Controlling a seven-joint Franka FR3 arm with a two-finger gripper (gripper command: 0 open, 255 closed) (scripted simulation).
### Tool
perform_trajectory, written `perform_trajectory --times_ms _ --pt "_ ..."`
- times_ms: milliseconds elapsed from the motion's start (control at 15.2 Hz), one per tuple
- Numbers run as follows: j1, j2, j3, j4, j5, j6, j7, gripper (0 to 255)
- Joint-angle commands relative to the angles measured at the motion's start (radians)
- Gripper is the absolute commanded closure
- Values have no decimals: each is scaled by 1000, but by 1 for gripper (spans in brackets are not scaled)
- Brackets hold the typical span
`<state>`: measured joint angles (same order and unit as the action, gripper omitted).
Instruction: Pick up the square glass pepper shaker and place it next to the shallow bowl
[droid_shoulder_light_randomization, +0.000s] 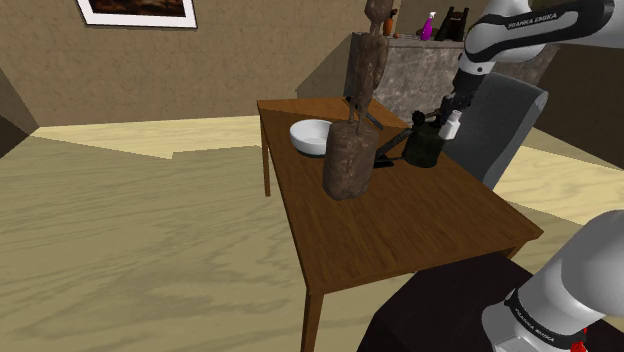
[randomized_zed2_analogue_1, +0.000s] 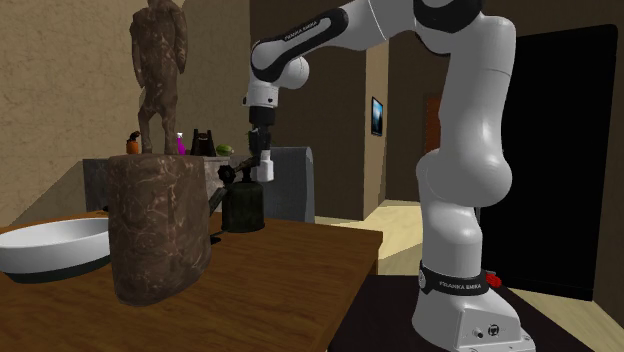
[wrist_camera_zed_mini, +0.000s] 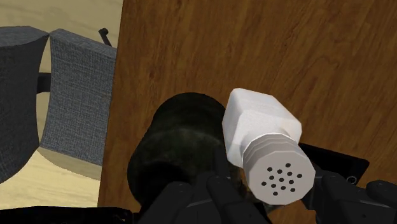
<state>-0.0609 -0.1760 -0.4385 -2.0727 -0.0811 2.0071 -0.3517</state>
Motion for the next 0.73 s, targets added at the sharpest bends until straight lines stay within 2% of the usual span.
perform_trajectory --times_ms 0,660 --pt "20 22 25 15 10 4 43 255" --pt "120 162 136 163 52 -18 235 255"
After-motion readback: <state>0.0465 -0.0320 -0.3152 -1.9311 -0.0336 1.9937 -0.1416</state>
